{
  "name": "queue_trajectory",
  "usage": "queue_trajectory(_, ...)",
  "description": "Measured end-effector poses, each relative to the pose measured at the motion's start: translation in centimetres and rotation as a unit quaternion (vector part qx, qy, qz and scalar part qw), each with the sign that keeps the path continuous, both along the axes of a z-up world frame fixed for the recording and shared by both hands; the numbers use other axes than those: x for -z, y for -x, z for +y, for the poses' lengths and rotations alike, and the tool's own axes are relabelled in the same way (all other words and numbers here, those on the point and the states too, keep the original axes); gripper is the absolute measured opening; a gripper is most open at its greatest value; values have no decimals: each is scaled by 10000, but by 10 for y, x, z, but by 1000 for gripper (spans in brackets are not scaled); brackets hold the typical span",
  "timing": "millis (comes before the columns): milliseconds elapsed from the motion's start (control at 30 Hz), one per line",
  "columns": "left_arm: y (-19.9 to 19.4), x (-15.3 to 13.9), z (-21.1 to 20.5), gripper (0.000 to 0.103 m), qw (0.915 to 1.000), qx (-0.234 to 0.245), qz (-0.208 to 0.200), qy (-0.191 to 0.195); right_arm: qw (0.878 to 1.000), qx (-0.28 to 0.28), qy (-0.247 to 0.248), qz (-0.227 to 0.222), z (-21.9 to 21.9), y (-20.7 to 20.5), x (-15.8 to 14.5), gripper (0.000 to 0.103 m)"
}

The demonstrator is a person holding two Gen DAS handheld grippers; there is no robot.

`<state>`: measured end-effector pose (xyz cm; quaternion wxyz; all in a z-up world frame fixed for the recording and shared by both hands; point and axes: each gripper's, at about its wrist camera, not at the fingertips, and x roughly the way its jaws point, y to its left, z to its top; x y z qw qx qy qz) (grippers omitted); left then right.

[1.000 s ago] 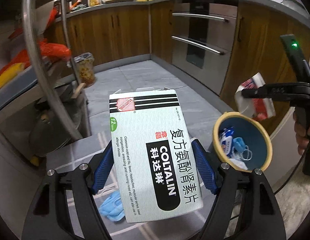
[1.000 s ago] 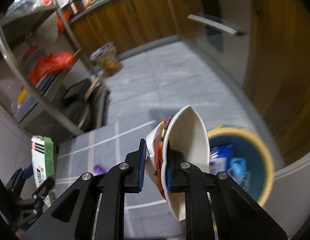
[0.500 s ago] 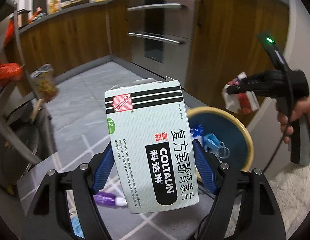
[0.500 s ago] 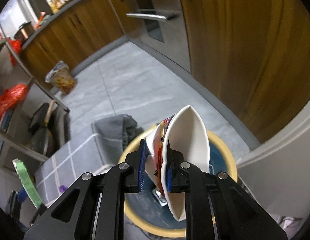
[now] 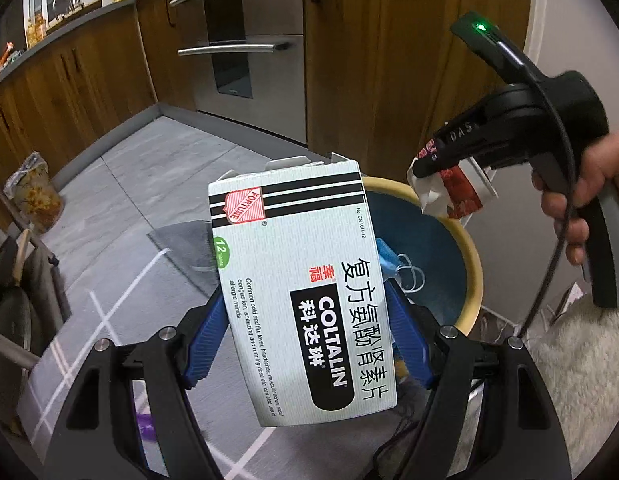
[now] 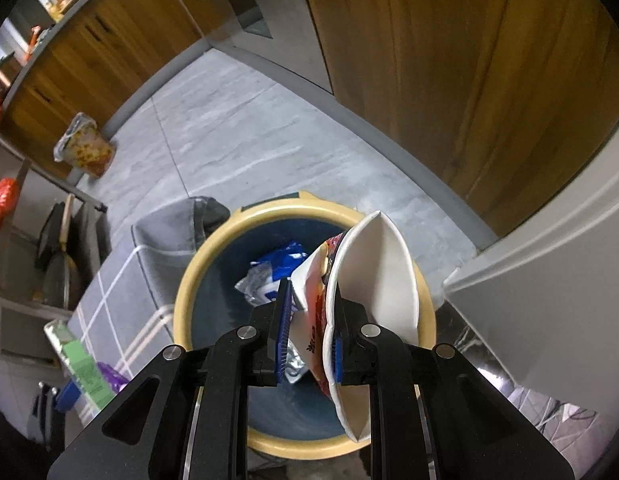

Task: Collect trash
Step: 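Carry the medicine box and paper cup over the teal bin, then open both grippers to drop the box and cup into the bin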

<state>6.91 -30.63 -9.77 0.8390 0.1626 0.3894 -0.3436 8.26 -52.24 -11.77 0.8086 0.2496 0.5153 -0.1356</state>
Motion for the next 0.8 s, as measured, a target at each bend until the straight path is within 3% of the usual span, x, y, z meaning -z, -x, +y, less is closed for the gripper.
queue_trajectory(267, -7, 25, -32, 74, 9996, 115, 157, -202, 9999, -64, -116, 79, -9, -2, 6, 20)
queue_trajectory(400, -9, 36, -45, 75, 9991, 196, 250, -265, 9999, -42, -95, 89, -13, -1, 6, 42)
queue_trajectory(800, -7, 29, -28, 89, 9993, -5, 267, -278, 9998, -110, -109, -158, -6, -2, -3, 78)
